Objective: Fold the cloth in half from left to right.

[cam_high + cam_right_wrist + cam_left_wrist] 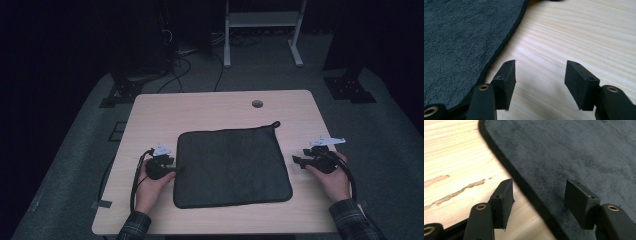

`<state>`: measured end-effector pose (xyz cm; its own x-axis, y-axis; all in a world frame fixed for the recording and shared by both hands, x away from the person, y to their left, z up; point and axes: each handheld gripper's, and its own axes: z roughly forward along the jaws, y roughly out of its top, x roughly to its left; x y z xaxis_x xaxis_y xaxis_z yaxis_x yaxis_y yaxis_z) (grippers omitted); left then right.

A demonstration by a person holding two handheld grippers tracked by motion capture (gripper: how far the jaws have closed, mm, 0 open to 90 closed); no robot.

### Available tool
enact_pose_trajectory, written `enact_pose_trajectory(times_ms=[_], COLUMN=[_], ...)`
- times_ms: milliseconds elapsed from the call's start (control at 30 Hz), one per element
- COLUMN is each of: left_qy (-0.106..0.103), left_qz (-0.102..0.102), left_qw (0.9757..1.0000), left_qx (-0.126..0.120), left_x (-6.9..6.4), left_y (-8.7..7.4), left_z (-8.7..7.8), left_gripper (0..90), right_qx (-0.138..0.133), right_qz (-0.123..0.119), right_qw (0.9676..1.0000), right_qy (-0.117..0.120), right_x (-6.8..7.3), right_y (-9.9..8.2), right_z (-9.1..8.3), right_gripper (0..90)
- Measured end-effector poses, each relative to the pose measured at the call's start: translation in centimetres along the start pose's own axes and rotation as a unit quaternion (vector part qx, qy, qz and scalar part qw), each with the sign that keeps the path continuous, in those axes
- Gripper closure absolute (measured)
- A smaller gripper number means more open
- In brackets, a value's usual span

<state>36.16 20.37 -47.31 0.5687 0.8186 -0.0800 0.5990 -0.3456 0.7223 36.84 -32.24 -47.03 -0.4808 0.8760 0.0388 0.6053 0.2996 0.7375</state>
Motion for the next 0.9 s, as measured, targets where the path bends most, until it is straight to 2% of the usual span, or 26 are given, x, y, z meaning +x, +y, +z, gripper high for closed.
enact_pose_trajectory(times_ms=[133,233,333,567,800,900], left_qy=[0.008,0.02,0.022,-0.006,-0.027,-0.043], left_qz=[0.001,0.008,0.005,-0.013,-0.041,-0.059], left_qw=[1.0,0.9998,0.9996,0.9996,0.9984,0.9969], left_qx=[0.0,-0.004,-0.014,-0.023,-0.028,-0.03], left_x=[-0.7,-1.0,-1.0,-0.9,-0.3,0.1], left_y=[0.2,0.2,-0.1,-0.2,-0.2,-0.2], left_z=[0.3,0.4,0.4,0.6,0.6,0.5], left_gripper=[38.9,47.8,57.6,82.4,84.5,84.5], right_qx=[0.001,0.002,0.004,0.011,0.017,0.018], right_qz=[0.0,0.0,0.001,0.005,-0.002,-0.006], right_qw=[1.0,1.0,1.0,0.9999,0.9998,0.9998], right_qy=[0.0,-0.001,-0.002,-0.003,-0.005,-0.006], right_x=[-0.1,-0.2,-0.3,-0.4,-0.4,-0.4], right_y=[-0.1,-0.2,-0.3,-0.5,-0.7,-0.7], right_z=[0.0,0.1,0.1,0.2,0.4,0.3], right_gripper=[41.0,41.0,41.0,40.7,39.8,39.0])
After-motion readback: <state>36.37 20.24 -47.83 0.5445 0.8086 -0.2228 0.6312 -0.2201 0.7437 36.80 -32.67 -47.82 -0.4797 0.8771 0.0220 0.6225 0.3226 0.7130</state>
